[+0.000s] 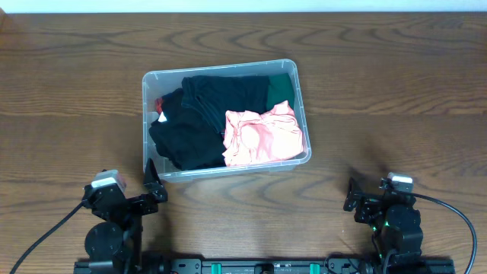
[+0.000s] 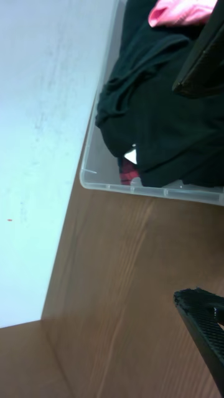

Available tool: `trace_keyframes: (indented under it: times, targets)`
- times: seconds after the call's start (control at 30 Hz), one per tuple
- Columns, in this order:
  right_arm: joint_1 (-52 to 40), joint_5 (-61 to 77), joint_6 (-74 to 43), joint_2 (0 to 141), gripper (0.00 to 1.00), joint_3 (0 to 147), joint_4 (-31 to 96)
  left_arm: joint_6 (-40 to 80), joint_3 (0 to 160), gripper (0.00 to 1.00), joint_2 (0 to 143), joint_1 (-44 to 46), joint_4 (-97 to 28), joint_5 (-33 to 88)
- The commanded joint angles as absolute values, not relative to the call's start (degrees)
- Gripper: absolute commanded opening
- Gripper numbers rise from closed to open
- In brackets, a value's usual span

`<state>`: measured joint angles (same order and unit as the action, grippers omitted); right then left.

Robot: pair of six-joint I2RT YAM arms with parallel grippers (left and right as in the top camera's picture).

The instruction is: Pack container

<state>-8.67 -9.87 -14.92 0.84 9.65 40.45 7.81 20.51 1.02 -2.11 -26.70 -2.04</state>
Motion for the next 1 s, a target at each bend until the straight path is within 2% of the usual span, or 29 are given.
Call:
trace_keyframes:
  times: [0.0,0.97]
  targets:
    - [-8.21,-10.02,-15.81,0.34,0.99,9.39,40.51,7.55,18.81,0.98,0.12,-2.28,-25.54,-1.61]
    - [-8.21,-10.04,-15.81,0.34,0.99,9.39,40.51,7.55,4.23,0.98,0.12,-2.28,-13.93,-1.48]
